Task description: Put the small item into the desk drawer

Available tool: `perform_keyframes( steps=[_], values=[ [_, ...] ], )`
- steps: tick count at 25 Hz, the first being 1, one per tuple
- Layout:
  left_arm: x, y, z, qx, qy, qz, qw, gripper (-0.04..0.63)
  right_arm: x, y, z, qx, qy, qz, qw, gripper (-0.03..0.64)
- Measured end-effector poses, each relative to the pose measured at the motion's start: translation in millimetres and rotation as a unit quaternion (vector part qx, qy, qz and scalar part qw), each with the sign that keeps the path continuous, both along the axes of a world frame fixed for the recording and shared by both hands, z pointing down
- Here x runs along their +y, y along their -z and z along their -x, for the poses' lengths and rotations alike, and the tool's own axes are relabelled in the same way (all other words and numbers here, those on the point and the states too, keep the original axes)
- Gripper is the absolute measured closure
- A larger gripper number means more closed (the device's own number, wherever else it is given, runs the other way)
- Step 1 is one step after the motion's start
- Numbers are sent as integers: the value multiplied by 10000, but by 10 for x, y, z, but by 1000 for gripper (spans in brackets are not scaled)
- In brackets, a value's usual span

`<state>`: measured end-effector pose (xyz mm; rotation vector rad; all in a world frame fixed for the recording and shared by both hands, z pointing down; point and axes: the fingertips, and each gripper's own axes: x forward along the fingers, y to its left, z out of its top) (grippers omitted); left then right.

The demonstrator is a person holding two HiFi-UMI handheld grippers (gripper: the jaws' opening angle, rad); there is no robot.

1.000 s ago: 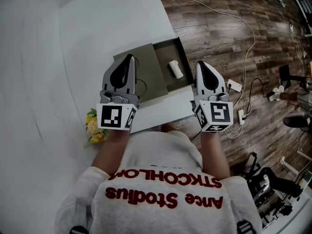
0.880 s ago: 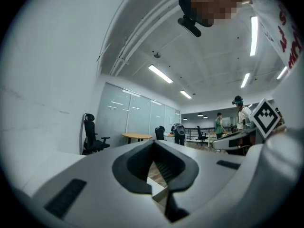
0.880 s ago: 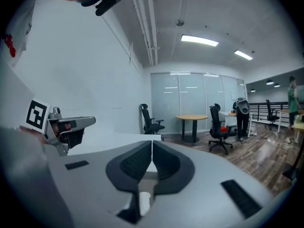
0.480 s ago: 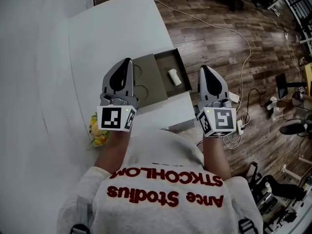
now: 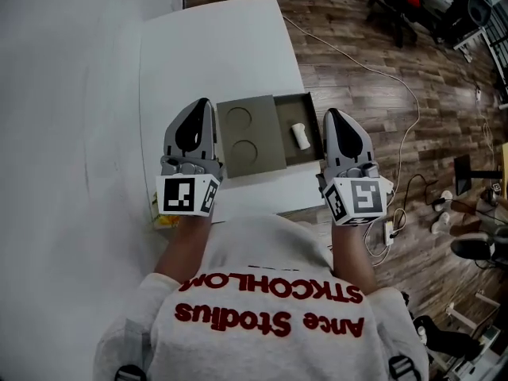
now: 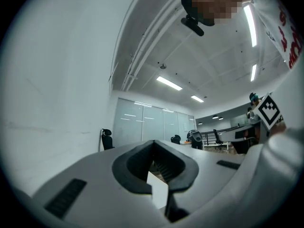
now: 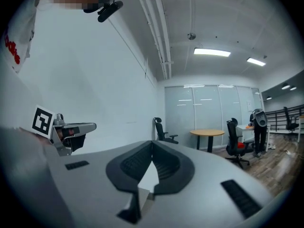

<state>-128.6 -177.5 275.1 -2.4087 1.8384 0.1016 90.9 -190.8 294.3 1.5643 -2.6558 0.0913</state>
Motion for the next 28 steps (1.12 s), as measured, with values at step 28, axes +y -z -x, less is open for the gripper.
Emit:
perform_keyframes(
  steps=[28],
  values=[
    [430, 56, 837, -4, 1138, -60, 9935, 588, -122, 174, 837, -91, 1054, -244, 9941, 612]
  ],
)
